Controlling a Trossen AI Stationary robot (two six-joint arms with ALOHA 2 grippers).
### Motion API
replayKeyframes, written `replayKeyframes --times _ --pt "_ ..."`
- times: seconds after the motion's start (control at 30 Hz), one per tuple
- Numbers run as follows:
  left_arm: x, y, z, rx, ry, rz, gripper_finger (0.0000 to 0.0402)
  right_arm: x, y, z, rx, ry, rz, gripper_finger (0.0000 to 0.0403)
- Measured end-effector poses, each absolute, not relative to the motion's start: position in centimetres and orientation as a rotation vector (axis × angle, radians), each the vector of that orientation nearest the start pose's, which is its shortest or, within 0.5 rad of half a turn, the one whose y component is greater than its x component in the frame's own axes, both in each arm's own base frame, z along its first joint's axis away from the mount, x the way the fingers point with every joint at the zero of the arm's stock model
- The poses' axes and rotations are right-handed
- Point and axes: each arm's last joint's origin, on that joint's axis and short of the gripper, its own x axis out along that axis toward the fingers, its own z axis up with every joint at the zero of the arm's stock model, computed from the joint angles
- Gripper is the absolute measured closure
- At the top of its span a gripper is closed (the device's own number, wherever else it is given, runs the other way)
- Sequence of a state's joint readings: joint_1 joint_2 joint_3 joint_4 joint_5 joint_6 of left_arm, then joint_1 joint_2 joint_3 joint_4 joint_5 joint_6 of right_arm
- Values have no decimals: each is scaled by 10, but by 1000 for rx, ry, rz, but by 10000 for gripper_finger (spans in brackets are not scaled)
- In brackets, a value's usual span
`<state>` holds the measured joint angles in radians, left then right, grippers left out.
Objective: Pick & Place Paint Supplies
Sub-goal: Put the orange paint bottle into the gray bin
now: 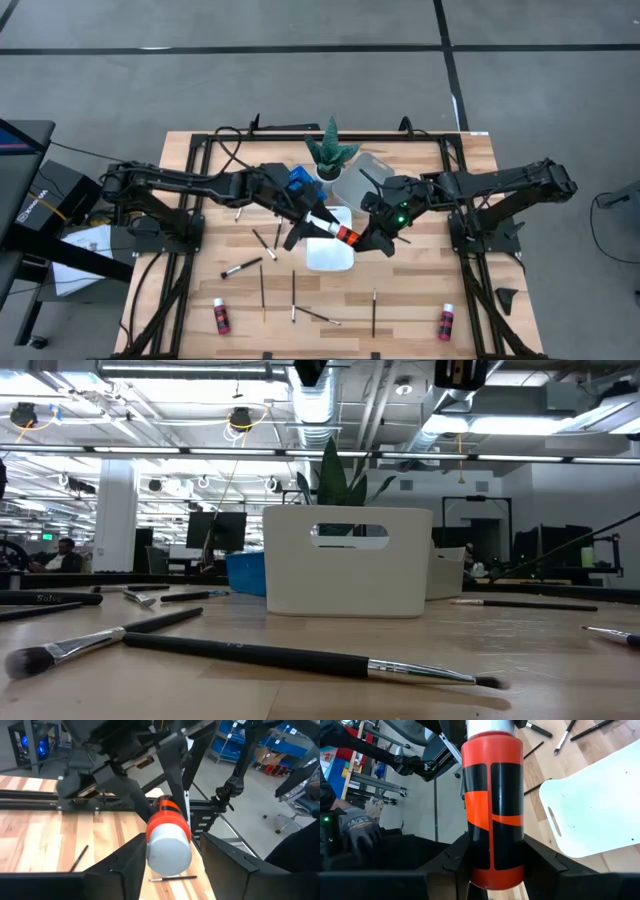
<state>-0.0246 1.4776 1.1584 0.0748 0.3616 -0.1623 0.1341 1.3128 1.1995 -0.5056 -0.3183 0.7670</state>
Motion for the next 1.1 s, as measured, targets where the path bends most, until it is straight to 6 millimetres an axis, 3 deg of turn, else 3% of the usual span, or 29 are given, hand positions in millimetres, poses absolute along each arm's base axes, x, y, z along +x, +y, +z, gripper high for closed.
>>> replayKeyframes --times 0.27,0.53,0.9,1.1 --pt "339 -19 322 -202 281 -363 290 278 45 336 789 748 185 269" --pt "336 -18 325 -193 275 -312 293 277 44 335 779 760 171 256" --pt "312 -15 340 -166 316 -198 293 234 29 324 772 1022 -138 175" --pt "319 -21 375 -59 360 -97 293 217 38 327 770 1070 -192 168"
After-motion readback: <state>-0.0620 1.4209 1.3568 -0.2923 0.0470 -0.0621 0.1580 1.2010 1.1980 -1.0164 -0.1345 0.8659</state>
